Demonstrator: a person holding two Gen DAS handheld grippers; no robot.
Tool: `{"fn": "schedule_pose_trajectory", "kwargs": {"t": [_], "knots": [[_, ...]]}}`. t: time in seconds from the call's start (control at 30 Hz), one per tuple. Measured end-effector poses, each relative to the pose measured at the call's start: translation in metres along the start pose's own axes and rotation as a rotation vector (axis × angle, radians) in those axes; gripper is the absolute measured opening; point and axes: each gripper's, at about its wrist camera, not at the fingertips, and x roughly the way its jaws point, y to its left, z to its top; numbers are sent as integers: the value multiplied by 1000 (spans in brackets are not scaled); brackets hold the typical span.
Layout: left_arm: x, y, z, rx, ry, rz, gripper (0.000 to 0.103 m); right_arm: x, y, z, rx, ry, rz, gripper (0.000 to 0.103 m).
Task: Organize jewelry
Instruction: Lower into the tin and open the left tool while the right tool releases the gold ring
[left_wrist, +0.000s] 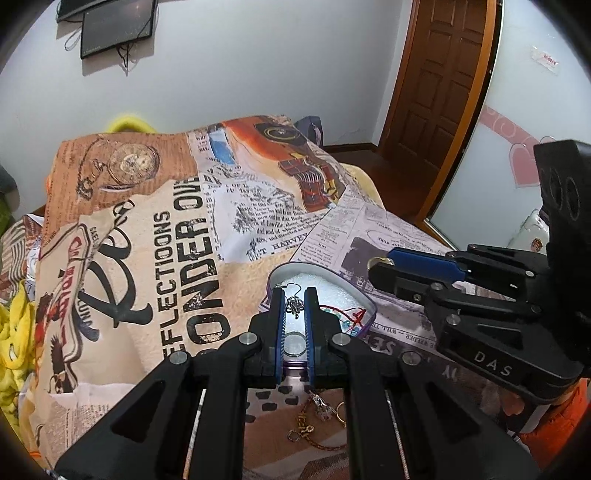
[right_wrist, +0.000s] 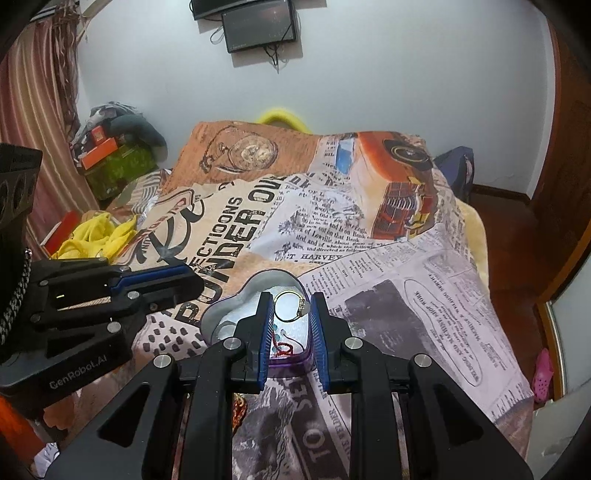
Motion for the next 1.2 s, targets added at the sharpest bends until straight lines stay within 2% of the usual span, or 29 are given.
{"fn": "schedule_pose_trajectory", "kwargs": {"t": [0.6,1.2], "knots": [[36,4,-1,0,92,-50,8,37,0,8,-55,95,23,18],[35,5,1,-1,109,-46,8,45,-2,13,-56,135,50,18]]}}
